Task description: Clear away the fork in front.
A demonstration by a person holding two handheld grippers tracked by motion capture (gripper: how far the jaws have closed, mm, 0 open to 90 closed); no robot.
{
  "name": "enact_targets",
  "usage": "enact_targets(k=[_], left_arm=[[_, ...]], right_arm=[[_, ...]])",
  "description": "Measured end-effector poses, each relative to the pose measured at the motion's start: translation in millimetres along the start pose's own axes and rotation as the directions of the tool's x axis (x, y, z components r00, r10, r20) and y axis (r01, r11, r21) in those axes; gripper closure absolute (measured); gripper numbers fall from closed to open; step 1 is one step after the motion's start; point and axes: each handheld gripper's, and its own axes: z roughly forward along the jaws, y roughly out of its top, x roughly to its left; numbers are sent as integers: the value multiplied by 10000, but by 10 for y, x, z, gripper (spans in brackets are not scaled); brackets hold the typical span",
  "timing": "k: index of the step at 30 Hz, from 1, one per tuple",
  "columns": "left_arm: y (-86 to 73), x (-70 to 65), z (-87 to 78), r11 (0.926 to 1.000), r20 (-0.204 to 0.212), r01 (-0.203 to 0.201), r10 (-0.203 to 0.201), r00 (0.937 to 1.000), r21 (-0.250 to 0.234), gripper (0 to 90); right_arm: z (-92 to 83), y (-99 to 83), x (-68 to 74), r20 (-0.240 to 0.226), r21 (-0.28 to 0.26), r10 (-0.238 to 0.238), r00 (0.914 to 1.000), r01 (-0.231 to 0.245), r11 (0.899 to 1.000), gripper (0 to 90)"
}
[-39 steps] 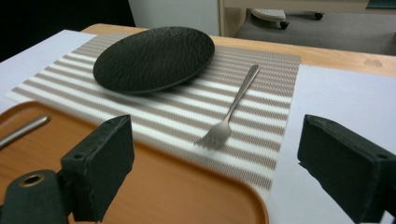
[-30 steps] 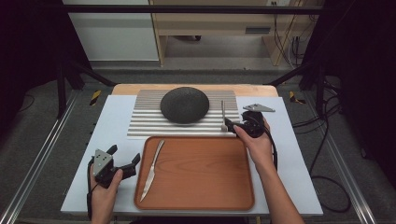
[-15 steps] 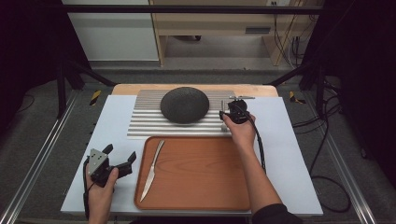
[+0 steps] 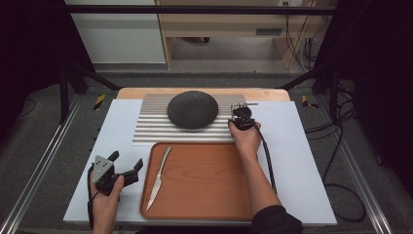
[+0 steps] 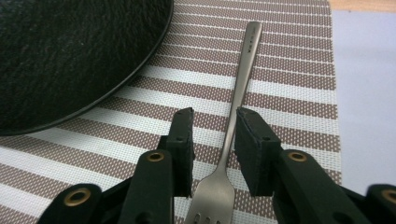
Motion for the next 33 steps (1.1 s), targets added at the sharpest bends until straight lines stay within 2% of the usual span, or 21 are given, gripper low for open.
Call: enact_targets(k=[6, 10, 17, 33], left_arm=[[6, 14, -10, 10000, -18, 61, -61, 10000, -42, 47], [7, 15, -11, 9999, -31, 73, -74, 10000, -69, 47], [3, 10, -9, 10000, -26, 62, -62, 10000, -52, 47], [2, 1, -6, 10000, -36, 30, -30, 10000, -48, 47]], right_arm=[[80, -15, 8, 238, -21, 64, 9997, -63, 10000, 720], [100, -17, -12, 393, -131, 271, 9989, -266, 9996, 726], [140, -36, -25, 556, -27, 139, 9984, -138, 9999, 728], [209, -13, -28, 619, 31, 162, 9979, -164, 9999, 729]])
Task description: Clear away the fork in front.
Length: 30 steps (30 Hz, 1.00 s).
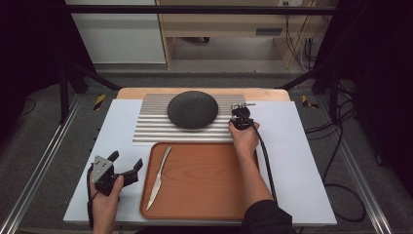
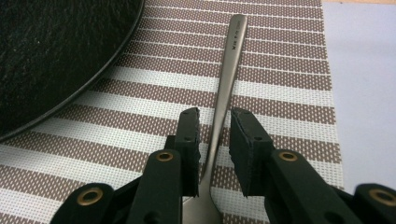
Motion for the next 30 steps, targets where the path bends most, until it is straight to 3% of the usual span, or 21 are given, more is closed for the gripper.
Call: enact_targets(k=[16, 30], left_arm=[[-3, -4, 4, 10000, 26, 28, -28, 10000, 50, 47], [-4, 2, 4, 10000, 16, 56, -56, 10000, 58, 49]], right_arm=[[51, -14, 38, 172, -137, 114, 9998, -112, 9998, 741], [55, -32, 41, 430, -303, 114, 9990, -101, 9995, 841]])
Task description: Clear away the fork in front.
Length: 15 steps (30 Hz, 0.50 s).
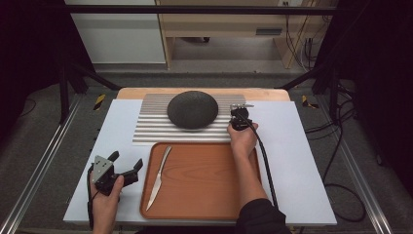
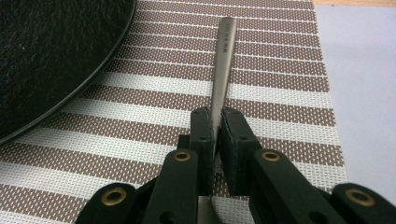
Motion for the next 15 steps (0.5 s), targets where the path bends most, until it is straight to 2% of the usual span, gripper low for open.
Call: enact_targets(k=[15], left_arm=[[-2, 12, 3, 10000, -23, 13, -13, 10000, 12, 49]], right_arm=[[-36, -27, -17, -76, -75, -363, 9993, 362, 9993, 848]])
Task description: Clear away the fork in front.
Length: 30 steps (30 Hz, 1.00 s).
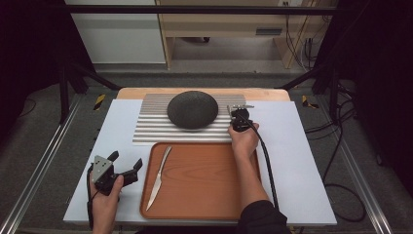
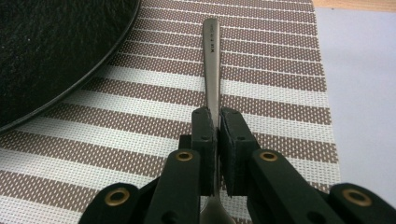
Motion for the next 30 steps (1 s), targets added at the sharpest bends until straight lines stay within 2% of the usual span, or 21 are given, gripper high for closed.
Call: enact_targets(k=[17, 23, 30], left_arm=[[2, 4, -1, 10000, -17, -24, 24, 10000, 1, 50], [3, 4, -1, 10000, -38, -56, 56, 10000, 11, 50], [7, -6, -3, 9999, -23, -120, 121, 9999, 16, 51]], right_arm=[[-116, -30, -15, -32, -231, -128, 9999, 128, 9997, 848], [-276, -16, -36, -162, -584, -241, 9996, 231, 9980, 848], [-556, -43, -49, -482, -1124, -362, 9982, 306, 9932, 848]])
